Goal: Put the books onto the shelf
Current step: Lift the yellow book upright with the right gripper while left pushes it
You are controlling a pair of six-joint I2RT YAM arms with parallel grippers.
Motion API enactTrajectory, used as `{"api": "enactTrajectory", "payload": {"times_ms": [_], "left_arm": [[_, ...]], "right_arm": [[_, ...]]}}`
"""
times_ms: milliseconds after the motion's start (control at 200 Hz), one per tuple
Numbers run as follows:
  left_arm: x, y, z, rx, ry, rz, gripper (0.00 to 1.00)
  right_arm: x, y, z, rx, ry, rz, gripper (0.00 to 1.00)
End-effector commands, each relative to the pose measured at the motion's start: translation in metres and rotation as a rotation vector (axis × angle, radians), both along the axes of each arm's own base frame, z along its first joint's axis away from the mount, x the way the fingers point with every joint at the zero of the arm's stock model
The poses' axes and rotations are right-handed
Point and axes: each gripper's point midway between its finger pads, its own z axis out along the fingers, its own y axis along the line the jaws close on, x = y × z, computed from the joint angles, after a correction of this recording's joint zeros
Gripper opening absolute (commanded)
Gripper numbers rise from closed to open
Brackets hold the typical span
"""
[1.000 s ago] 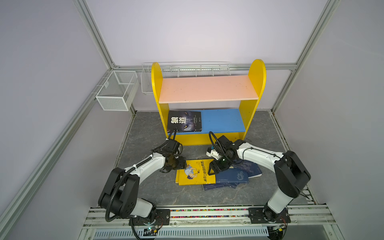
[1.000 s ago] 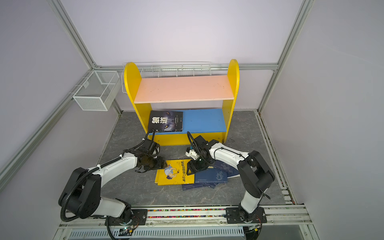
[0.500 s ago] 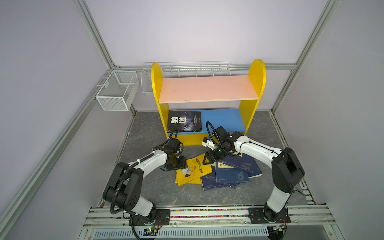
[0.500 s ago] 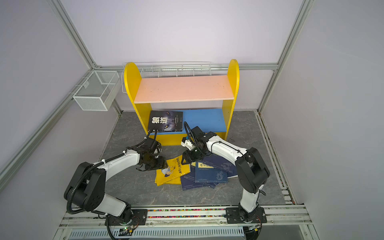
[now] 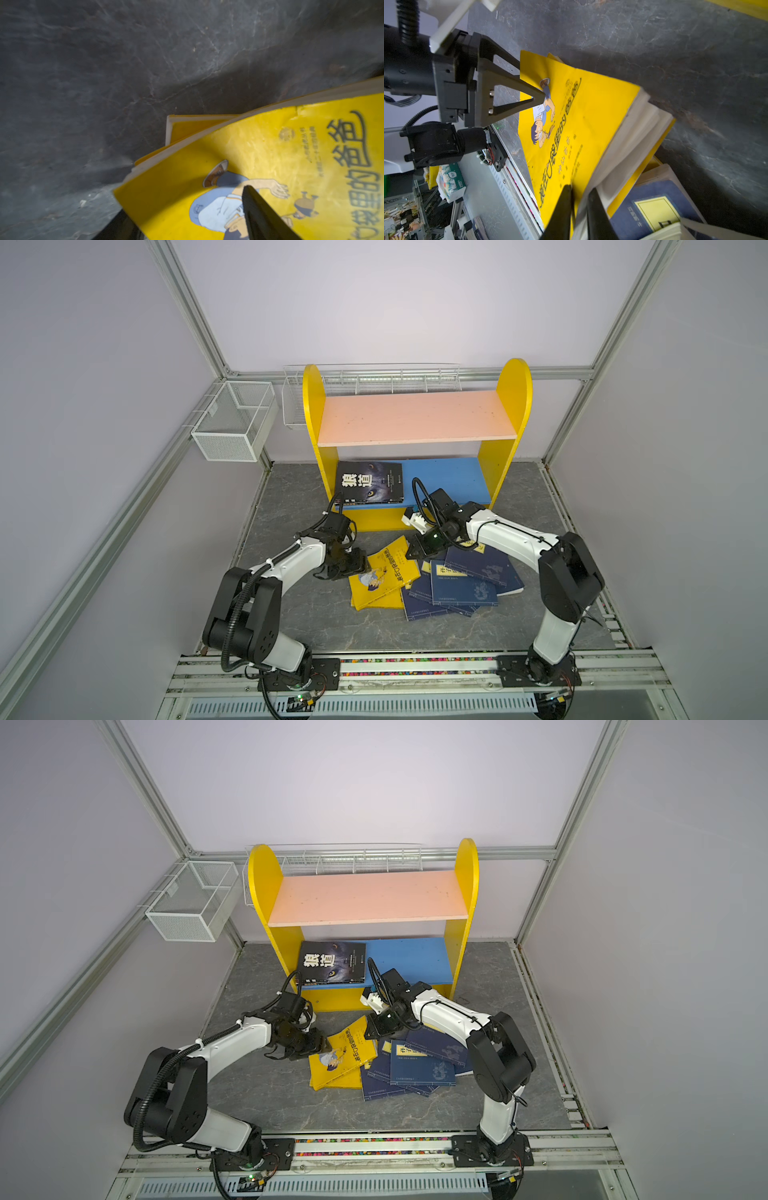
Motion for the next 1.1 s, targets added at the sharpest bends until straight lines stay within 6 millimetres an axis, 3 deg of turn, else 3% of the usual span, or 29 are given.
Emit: {"api": "enactTrajectory", "payload": {"times_ms": [0,185,295,485,600,850,1010,1095], "left_arm": [[0.015,-0.024,0.032,-0.19,-0.091,-0.026,0.71],[0.019,-0.026,0.04,-0.22,-0.106,-0.023,0.77],[0.025,-0.017,0.044,-0.254,-0.114,0.027,0.87],[0.03,-0.002,0.047,-0.35,-0.115,0.133,0.91],[0.028,0.0,0.036,-0.335,-0.088,0.136,0.91],[0.026,0.006,0.005,-0.259,0.004,0.147,0.87],[0.025,0.007,0.003,-0.243,0.012,0.146,0.78],[0.023,0.008,0.0,-0.209,0.017,0.138,0.71]], "right_arm": [[0.002,0.023,0.016,0.109,-0.065,0.065,0.07],[0.005,0.024,0.031,0.154,-0.116,0.066,0.07],[0.005,0.021,0.046,0.196,-0.154,0.068,0.07],[0.007,0.014,0.057,0.226,-0.185,0.056,0.07],[0.013,0.004,0.044,0.19,-0.161,0.017,0.07],[0.028,-0.012,-0.007,0.059,-0.112,-0.071,0.1],[0.038,-0.019,-0.021,-0.015,-0.135,-0.087,0.25],[0.04,-0.02,-0.027,-0.034,-0.126,-0.094,0.39]]}}
